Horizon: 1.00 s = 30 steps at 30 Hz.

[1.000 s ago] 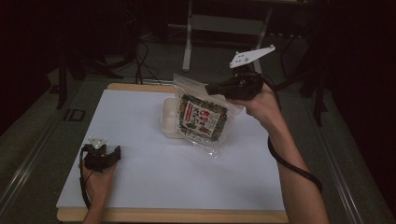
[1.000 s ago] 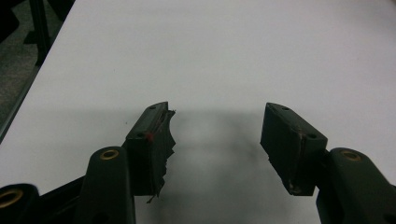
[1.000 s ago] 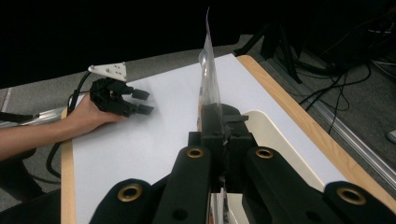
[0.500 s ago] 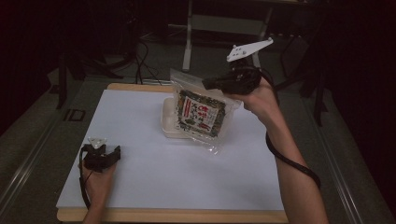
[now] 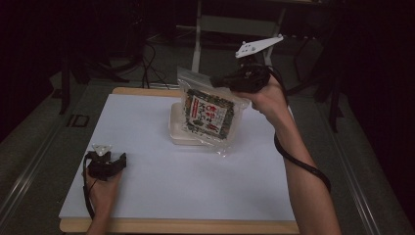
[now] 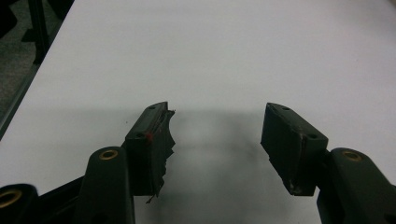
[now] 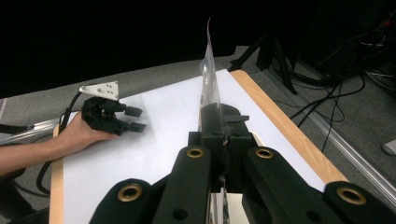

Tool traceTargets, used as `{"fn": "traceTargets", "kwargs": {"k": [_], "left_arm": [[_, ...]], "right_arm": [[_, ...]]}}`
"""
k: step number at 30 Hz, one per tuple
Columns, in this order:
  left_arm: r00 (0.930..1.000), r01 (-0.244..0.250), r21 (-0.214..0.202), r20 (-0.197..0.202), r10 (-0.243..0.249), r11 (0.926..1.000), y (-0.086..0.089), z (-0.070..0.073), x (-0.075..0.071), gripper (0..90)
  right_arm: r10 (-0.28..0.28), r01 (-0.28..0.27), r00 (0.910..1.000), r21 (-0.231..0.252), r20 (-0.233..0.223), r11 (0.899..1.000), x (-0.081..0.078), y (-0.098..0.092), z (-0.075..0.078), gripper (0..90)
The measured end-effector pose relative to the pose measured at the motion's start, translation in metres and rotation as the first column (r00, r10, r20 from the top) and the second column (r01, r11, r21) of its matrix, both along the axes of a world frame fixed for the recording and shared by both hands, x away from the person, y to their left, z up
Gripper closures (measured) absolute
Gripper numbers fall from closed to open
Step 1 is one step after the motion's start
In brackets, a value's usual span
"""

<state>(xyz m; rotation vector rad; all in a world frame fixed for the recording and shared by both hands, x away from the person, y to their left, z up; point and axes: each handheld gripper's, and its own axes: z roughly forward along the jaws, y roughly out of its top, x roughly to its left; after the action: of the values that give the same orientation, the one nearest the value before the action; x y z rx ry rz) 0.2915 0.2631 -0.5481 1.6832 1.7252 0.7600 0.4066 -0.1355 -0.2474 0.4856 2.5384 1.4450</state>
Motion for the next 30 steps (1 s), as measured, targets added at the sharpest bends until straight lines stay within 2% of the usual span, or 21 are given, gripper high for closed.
{"fn": "traceTargets", "kwargs": {"k": [14,23,30], "left_arm": [[1.0000,0.003,-0.002,0.000,-0.003,1.0000,0.000,0.000,0.000,42.2],[1.0000,0.001,-0.005,0.000,-0.001,1.0000,0.000,0.000,0.000,42.2],[1.0000,0.002,-0.007,0.000,-0.002,1.0000,0.000,0.000,0.000,42.2]], "right_arm": [[-0.022,0.022,0.9997,0.028,-0.006,0.999,0.014,0.004,-0.004,90.0],[-0.028,0.030,0.9994,0.074,-0.022,0.997,0.020,0.007,-0.010,90.0],[-0.032,0.034,0.9991,0.082,-0.029,0.996,0.026,0.011,-0.013,90.0]]}}
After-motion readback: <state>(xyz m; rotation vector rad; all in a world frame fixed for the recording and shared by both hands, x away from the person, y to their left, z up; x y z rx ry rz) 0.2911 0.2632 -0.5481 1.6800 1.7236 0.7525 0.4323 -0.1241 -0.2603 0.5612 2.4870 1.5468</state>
